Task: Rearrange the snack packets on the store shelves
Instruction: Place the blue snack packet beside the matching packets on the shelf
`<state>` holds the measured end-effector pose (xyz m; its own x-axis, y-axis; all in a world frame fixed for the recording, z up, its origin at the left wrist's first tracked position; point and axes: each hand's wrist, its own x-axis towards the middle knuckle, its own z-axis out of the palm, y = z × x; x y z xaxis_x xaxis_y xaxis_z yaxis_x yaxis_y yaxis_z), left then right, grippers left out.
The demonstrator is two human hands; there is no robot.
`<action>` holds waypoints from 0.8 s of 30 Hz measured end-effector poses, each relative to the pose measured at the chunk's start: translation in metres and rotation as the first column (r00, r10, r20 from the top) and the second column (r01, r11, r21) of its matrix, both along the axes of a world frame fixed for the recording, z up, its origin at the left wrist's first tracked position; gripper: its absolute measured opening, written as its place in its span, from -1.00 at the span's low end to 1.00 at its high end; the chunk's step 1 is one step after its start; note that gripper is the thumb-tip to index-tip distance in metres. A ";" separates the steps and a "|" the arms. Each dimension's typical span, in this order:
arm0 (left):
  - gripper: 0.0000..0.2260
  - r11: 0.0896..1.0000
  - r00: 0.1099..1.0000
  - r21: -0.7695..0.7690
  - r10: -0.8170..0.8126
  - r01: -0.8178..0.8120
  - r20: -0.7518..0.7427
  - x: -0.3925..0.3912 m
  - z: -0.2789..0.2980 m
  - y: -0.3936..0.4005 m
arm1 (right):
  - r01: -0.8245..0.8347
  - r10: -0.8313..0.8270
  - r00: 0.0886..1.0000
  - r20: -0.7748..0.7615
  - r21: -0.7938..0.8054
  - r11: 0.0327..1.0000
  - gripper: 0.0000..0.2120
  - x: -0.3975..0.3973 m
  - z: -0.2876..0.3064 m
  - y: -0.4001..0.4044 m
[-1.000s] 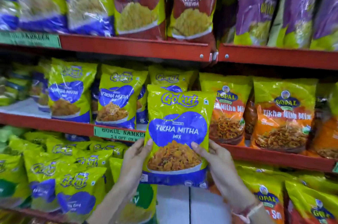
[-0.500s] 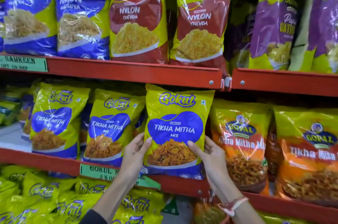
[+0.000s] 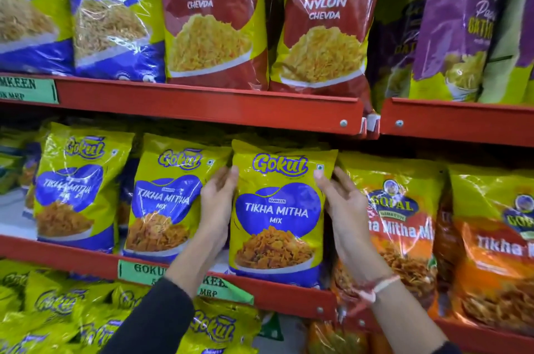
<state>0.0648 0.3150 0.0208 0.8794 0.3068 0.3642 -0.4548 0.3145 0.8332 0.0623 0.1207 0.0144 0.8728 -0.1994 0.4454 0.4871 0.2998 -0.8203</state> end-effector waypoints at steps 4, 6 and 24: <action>-0.60 0.998 0.999 -0.055 0.036 -0.038 -0.039 0.016 0.037 -0.004 | 0.131 -0.126 0.990 -0.058 0.102 0.986 -0.55 0.006 0.019 0.001; -0.67 0.991 0.994 -0.092 0.096 -0.101 -0.055 0.019 0.041 -0.005 | 0.183 -0.176 0.983 -0.056 0.140 0.973 -0.79 0.006 0.025 0.000; -0.48 -0.060 0.681 0.716 0.264 -0.696 0.683 0.006 -0.093 -0.017 | 0.803 -0.271 0.565 0.779 -0.595 -0.039 -0.44 0.007 -0.095 0.029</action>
<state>0.0708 0.2982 -0.0718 0.4689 -0.1368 0.8726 -0.3367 -0.9410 0.0334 0.0692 0.1493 -0.0806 0.4182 0.1995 0.8862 0.3586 -0.9326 0.0407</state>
